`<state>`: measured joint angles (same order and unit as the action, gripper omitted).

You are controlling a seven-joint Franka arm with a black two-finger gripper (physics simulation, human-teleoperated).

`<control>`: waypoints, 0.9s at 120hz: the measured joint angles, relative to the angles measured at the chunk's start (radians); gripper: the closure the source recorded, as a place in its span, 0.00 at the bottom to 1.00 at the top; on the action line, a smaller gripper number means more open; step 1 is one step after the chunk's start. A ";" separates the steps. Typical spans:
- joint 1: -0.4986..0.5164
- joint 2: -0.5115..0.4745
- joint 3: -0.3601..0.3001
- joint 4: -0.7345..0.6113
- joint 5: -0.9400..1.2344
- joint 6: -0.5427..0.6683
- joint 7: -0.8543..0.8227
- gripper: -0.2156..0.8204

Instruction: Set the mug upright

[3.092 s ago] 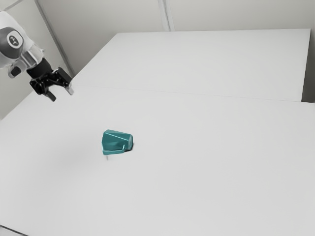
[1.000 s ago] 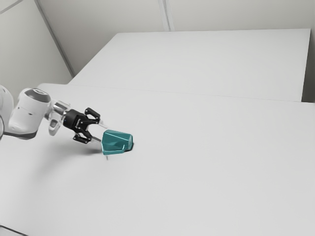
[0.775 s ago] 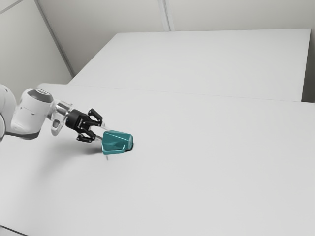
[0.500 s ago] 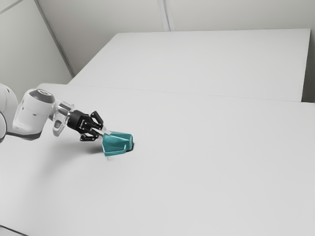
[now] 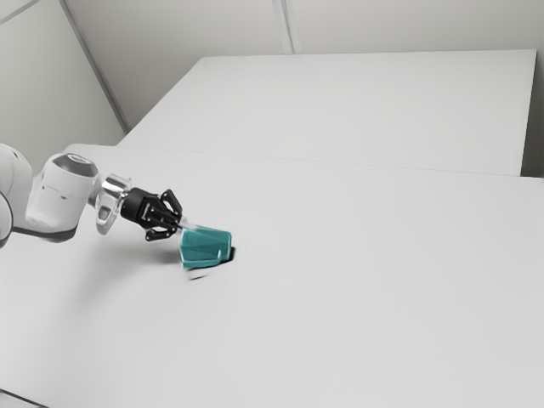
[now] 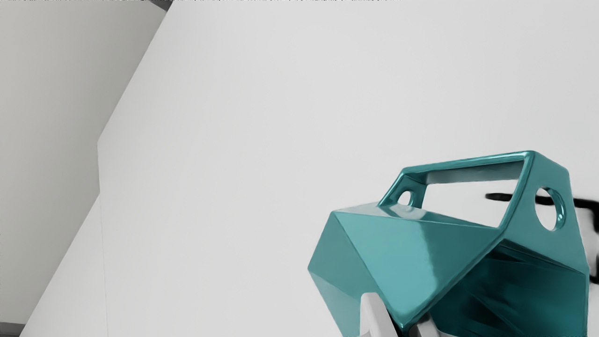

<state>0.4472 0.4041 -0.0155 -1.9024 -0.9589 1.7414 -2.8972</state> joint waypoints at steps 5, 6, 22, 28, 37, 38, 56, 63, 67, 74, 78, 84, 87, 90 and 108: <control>0.000 -0.003 -0.004 0.000 0.000 0.000 0.000 0.97; 0.000 -0.003 -0.005 0.000 0.000 0.000 0.000 0.97; 0.002 -0.018 -0.016 0.000 -0.007 -0.002 0.000 0.97; 0.002 -0.027 -0.019 0.000 -0.008 -0.003 0.000 0.97; 0.003 -0.041 -0.028 0.000 -0.010 -0.004 0.000 0.97; 0.003 -0.043 -0.029 0.000 -0.011 -0.004 0.000 0.97; 0.002 -0.105 -0.046 -0.002 -0.008 -0.003 0.000 0.97; 0.004 -0.135 -0.059 -0.001 0.008 0.002 0.000 0.97; 0.003 -0.147 -0.067 0.000 0.023 0.005 0.000 0.97; 0.004 -0.161 -0.078 0.001 0.053 0.013 0.000 0.97; 0.003 -0.170 -0.083 0.001 0.077 0.019 0.000 0.97; 0.003 -0.187 -0.096 0.001 0.123 0.032 0.000 0.97; 0.002 -0.194 -0.102 0.001 0.151 0.040 0.000 0.97; -0.001 -0.202 -0.109 0.001 0.180 0.051 0.000 0.97; -0.054 -0.218 -0.134 0.035 0.399 0.115 0.000 0.97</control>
<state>0.3937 0.1861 -0.1491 -1.8670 -0.5594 1.8563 -2.8972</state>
